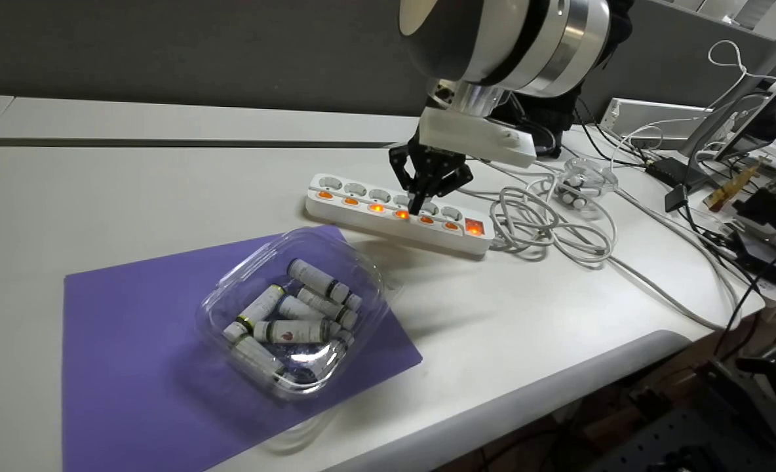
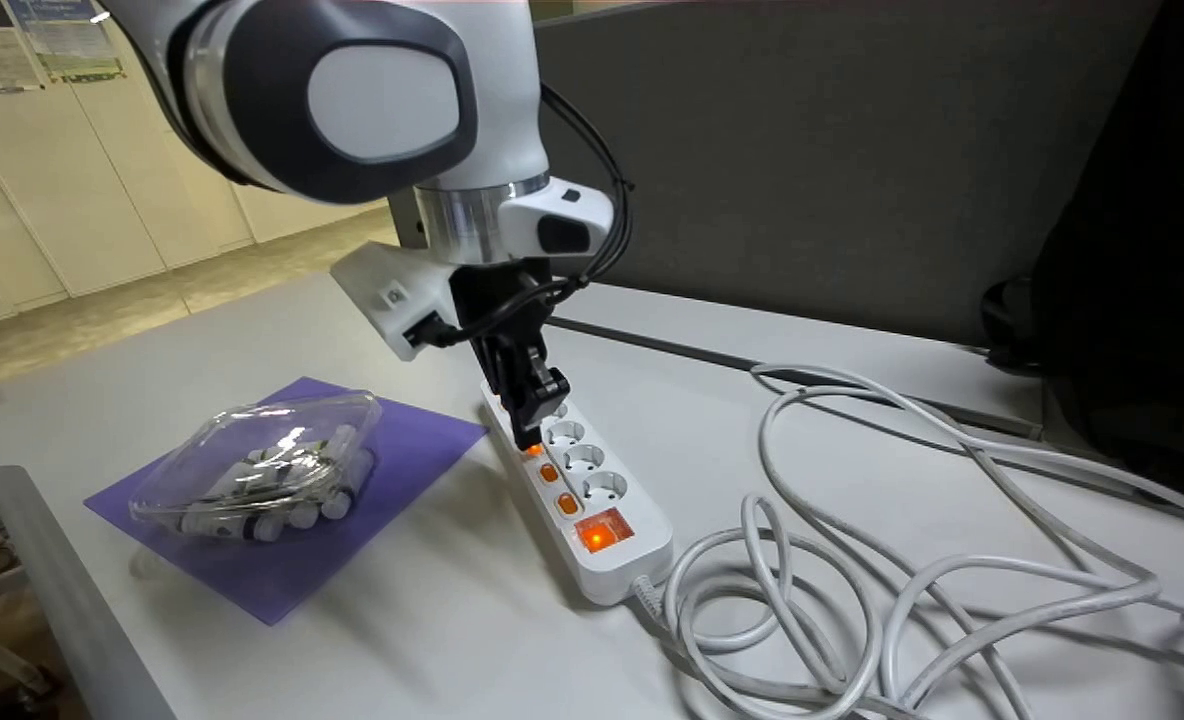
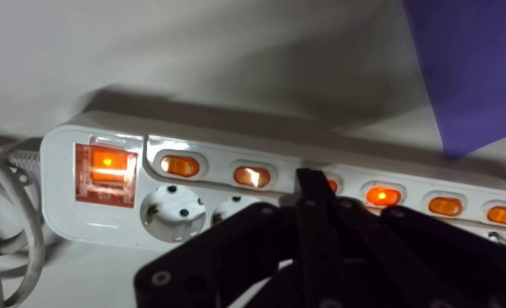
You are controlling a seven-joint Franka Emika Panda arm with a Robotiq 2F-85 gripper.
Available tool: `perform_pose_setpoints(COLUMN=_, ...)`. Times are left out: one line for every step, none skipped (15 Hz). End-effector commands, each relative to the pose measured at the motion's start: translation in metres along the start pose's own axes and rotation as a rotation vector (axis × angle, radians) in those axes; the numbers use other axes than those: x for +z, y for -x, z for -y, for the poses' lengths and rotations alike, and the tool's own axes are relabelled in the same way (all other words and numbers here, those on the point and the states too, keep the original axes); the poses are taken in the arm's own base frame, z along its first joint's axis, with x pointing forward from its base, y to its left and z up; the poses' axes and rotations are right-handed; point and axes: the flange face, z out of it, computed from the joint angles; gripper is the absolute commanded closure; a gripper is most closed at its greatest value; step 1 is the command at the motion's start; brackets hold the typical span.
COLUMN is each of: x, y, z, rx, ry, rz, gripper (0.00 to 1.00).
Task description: Turn off the middle switch on the extension cord
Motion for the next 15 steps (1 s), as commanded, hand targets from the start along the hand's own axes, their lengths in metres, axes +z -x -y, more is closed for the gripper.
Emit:
perform_pose_setpoints(x=0.005, y=-0.006, z=-0.004, rx=0.034, ry=-0.014, rz=0.008, gripper=1.0)
perform_pose_setpoints(x=0.007, y=-0.006, z=-0.005, rx=0.037, ry=-0.013, rz=0.011, gripper=1.0)
perform_pose_setpoints(x=0.009, y=-0.006, z=-0.005, rx=0.035, ry=-0.012, rz=0.013, gripper=1.0)
perform_pose_setpoints(x=0.011, y=-0.005, z=-0.005, rx=0.032, ry=-0.012, rz=0.015, gripper=1.0)
perform_pose_setpoints(x=0.012, y=-0.005, z=-0.003, rx=0.027, ry=-0.012, rz=0.017, gripper=1.0)
perform_pose_setpoints(x=0.012, y=-0.005, z=-0.001, rx=0.018, ry=-0.014, rz=0.014, gripper=1.0)
perform_pose_setpoints(x=0.011, y=-0.005, z=0.001, rx=0.01, ry=-0.015, rz=0.01, gripper=1.0)
perform_pose_setpoints(x=0.009, y=-0.005, z=0.004, rx=-0.002, ry=-0.019, rz=0.001, gripper=1.0)
perform_pose_setpoints(x=0.006, y=-0.005, z=0.006, rx=-0.009, ry=-0.021, rz=-0.007, gripper=1.0)
perform_pose_setpoints(x=0.004, y=-0.005, z=0.007, rx=-0.012, ry=-0.022, rz=-0.017, gripper=1.0)
perform_pose_setpoints(x=0.001, y=-0.006, z=0.008, rx=-0.01, ry=-0.024, rz=-0.028, gripper=1.0)
perform_pose_setpoints(x=-0.001, y=-0.007, z=0.009, rx=-0.007, ry=-0.027, rz=-0.033, gripper=1.0)
perform_pose_setpoints(x=-0.002, y=-0.008, z=0.009, rx=0.005, ry=-0.025, rz=-0.033, gripper=1.0)
perform_pose_setpoints(x=0.007, y=-0.003, z=0.008, rx=-0.016, ry=-0.015, rz=-0.02, gripper=0.99)
perform_pose_setpoints(x=0.005, y=-0.004, z=0.008, rx=-0.016, ry=-0.016, rz=-0.023, gripper=0.99)
